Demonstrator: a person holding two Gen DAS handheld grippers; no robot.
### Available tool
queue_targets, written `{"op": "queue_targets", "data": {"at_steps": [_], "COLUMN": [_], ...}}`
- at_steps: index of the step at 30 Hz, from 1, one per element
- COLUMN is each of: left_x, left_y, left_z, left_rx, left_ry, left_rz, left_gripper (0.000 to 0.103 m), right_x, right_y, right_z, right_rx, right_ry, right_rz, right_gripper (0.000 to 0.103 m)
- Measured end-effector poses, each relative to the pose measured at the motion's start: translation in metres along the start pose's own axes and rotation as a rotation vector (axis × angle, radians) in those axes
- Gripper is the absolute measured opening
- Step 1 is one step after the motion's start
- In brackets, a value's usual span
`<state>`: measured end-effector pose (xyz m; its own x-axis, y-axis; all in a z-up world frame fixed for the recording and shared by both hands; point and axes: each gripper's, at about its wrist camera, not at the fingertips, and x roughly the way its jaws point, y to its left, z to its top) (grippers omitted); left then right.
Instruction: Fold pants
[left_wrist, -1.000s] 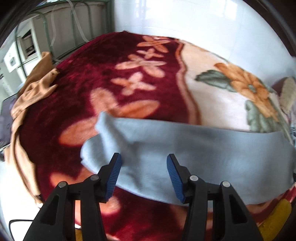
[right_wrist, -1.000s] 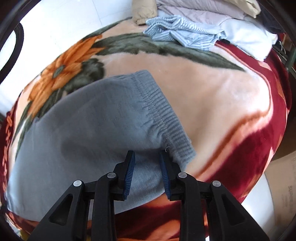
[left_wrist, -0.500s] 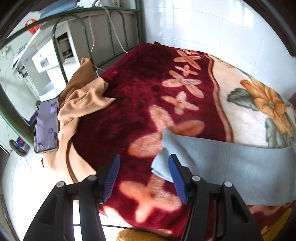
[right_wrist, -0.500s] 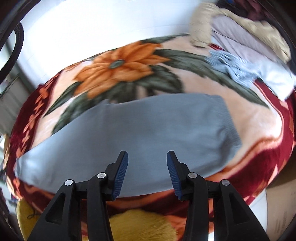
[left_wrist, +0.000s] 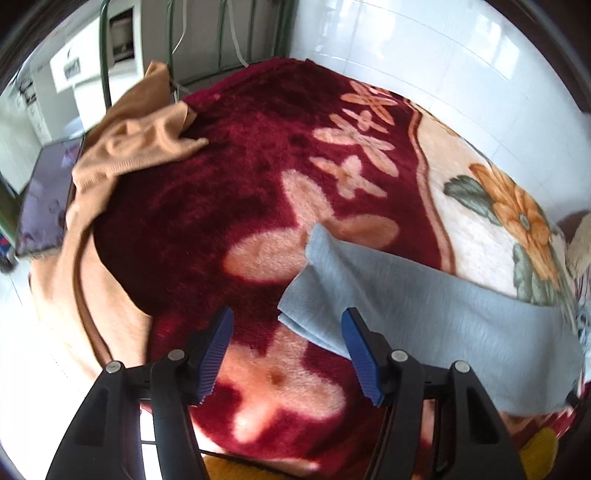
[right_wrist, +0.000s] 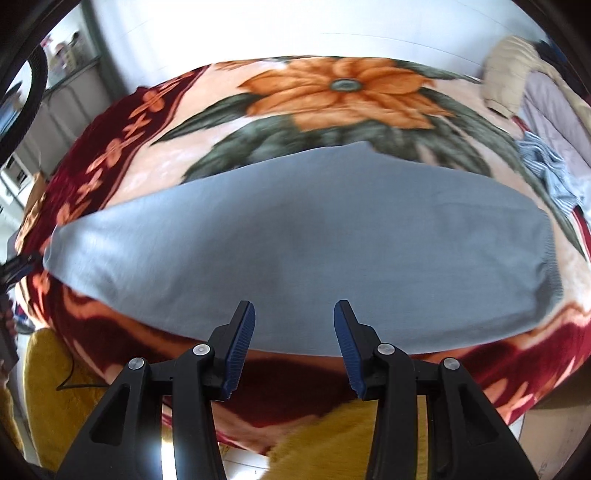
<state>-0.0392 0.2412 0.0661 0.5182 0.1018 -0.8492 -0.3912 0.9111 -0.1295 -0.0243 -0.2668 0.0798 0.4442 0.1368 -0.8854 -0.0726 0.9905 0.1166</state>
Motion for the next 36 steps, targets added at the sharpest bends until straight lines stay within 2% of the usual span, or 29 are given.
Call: {"op": "queue_targets", "data": {"at_steps": [3, 4, 5, 6, 7, 8, 9, 10, 13, 14, 16, 17, 21, 23, 24, 25, 28, 30, 33, 36], "left_x": [0.013, 0.015, 0.018, 0.020, 0.023, 0.025, 0.023, 0.017, 0.004, -0.001, -0.004, -0.006, -0.011, -0.010, -0.009, -0.006, 0.005, 0.015, 0.032, 0.039], "left_y": [0.005, 0.006, 0.007, 0.006, 0.005, 0.004, 0.002, -0.002, 0.000, 0.002, 0.008, 0.013, 0.026, 0.023, 0.019, 0.014, 0.000, -0.013, -0.031, -0.031], "left_z": [0.000, -0.001, -0.002, -0.003, -0.003, -0.005, -0.006, -0.008, -0.012, -0.013, -0.014, -0.013, -0.014, -0.014, -0.013, -0.013, -0.015, -0.013, -0.006, -0.004], "left_rx": [-0.068, -0.085, -0.096, -0.097, -0.093, -0.085, -0.065, -0.023, 0.008, 0.013, 0.019, 0.003, -0.089, -0.107, -0.108, -0.109, -0.108, -0.048, 0.114, 0.116], "left_ry": [0.018, 0.021, 0.026, 0.036, 0.059, 0.073, 0.060, 0.035, -0.013, -0.033, -0.050, -0.044, -0.023, -0.011, -0.007, -0.001, 0.029, 0.032, 0.014, -0.001], "left_rz": [-0.015, -0.024, -0.038, -0.062, -0.095, -0.110, -0.086, -0.057, 0.018, 0.079, 0.135, 0.127, -0.004, -0.059, -0.075, -0.087, -0.120, -0.076, 0.026, 0.019], "left_gripper": [0.063, 0.057, 0.048, 0.018, 0.007, 0.006, 0.006, 0.005, 0.004, 0.004, 0.004, 0.004, 0.006, 0.020, 0.034, 0.043, 0.049, 0.054, 0.054, 0.058], "right_x": [0.012, 0.017, 0.022, 0.027, 0.031, 0.034, 0.037, 0.040, 0.046, 0.049, 0.056, 0.058, 0.061, 0.065, 0.067, 0.068, 0.070, 0.070, 0.069, 0.070], "right_y": [0.015, 0.019, 0.023, 0.026, 0.029, 0.031, 0.033, 0.035, 0.038, 0.038, 0.038, 0.038, 0.038, 0.038, 0.037, 0.037, 0.036, 0.036, 0.036, 0.035], "right_z": [-0.004, -0.004, -0.006, -0.006, -0.008, -0.009, -0.010, -0.011, -0.014, -0.016, -0.018, -0.018, -0.017, -0.018, -0.018, -0.018, -0.019, -0.020, -0.021, -0.020], "right_rx": [-0.016, -0.017, -0.017, -0.018, -0.020, -0.023, -0.027, -0.029, -0.040, -0.043, -0.037, -0.033, -0.029, -0.028, -0.025, -0.018, -0.006, -0.011, -0.017, 0.002], "right_ry": [0.017, 0.027, 0.041, 0.050, 0.061, 0.067, 0.073, 0.078, 0.074, 0.078, 0.091, 0.091, 0.090, 0.095, 0.096, 0.095, 0.089, 0.078, 0.072, 0.075], "right_rz": [0.009, 0.008, 0.007, 0.011, 0.020, 0.022, 0.023, 0.026, 0.057, 0.059, 0.054, 0.055, 0.052, 0.050, 0.050, 0.053, 0.060, 0.062, 0.064, 0.070], "right_gripper": [0.045, 0.045, 0.045, 0.045, 0.045, 0.045, 0.045, 0.045, 0.045, 0.045, 0.045, 0.045, 0.046, 0.047, 0.048, 0.049, 0.050, 0.051, 0.051, 0.054]}}
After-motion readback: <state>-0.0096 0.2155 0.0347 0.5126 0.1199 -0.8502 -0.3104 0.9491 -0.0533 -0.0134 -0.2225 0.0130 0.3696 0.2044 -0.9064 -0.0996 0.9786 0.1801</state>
